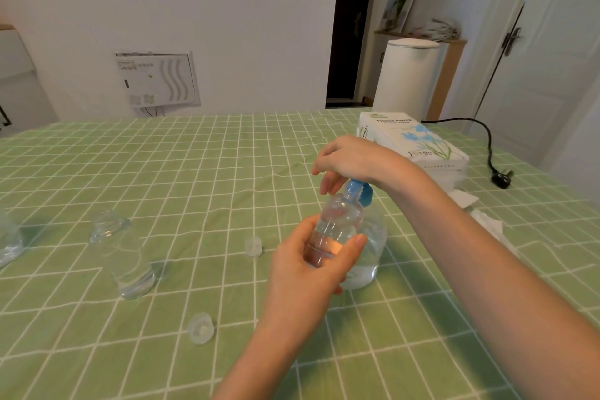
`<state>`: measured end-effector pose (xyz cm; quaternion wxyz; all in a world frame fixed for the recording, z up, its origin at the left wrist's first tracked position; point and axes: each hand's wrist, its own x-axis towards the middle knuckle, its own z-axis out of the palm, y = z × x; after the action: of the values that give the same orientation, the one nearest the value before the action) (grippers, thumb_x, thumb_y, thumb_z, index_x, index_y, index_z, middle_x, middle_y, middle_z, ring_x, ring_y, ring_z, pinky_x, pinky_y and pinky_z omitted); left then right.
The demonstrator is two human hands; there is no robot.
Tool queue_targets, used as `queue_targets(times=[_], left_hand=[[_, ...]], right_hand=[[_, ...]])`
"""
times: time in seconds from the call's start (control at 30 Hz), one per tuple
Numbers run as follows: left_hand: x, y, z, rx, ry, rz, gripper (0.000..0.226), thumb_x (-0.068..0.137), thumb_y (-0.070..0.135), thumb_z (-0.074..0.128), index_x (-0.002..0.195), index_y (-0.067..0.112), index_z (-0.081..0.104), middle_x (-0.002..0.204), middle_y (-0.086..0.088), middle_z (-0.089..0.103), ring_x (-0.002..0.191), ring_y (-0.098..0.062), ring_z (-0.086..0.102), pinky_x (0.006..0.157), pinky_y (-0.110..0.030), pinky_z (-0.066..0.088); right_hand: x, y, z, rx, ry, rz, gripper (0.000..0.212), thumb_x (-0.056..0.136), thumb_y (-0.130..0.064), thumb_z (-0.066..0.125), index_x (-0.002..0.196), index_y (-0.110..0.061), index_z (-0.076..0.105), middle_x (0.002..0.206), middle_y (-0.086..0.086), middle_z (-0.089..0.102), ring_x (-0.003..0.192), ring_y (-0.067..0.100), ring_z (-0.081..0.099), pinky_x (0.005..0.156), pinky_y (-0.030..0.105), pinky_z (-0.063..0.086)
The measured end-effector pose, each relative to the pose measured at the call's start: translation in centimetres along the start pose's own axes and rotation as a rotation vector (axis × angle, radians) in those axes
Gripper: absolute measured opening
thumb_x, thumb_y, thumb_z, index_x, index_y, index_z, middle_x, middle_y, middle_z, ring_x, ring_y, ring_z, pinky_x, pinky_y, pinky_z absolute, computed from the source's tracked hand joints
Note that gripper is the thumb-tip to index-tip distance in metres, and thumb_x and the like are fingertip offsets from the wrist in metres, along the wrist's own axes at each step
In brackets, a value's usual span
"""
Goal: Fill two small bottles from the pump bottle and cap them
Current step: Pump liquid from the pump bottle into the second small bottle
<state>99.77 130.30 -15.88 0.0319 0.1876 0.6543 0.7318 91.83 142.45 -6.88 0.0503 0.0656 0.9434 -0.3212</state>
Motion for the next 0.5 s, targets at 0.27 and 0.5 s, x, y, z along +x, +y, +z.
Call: queue_targets(times=[0.27,0.5], left_hand=[[0.14,0.12,0.02,0.014,0.001,0.023,0.015,0.075,0.027,0.074,0.088,0.030,0.068,0.056,0.008,0.060,0.052,-0.008,0.053,0.045,-0.018,0.045],[0.13,0.32,0.11,0.004,-0.008,0.035,0.014,0.076,0.025,0.073,0.087,0.030,0.068,0.056,0.010,0.061,0.051,-0.004,0.054,0.045,-0.017,0.045]], right_hand=[[-0.05,0.23,-0.41,0.028,0.099,-0.099,0.012,0.093,-0.021,0.052,0.097,-0.016,0.063,0.075,0.001,0.072,0.091,0.022,0.067,0.084,0.034,0.052],[0.08,-0.03,-0.82,0.007,0.073,-0.096,0.014,0.093,-0.021,0.053,0.103,-0.015,0.061,0.077,0.000,0.072,0.096,0.020,0.067,0.092,0.036,0.050]])
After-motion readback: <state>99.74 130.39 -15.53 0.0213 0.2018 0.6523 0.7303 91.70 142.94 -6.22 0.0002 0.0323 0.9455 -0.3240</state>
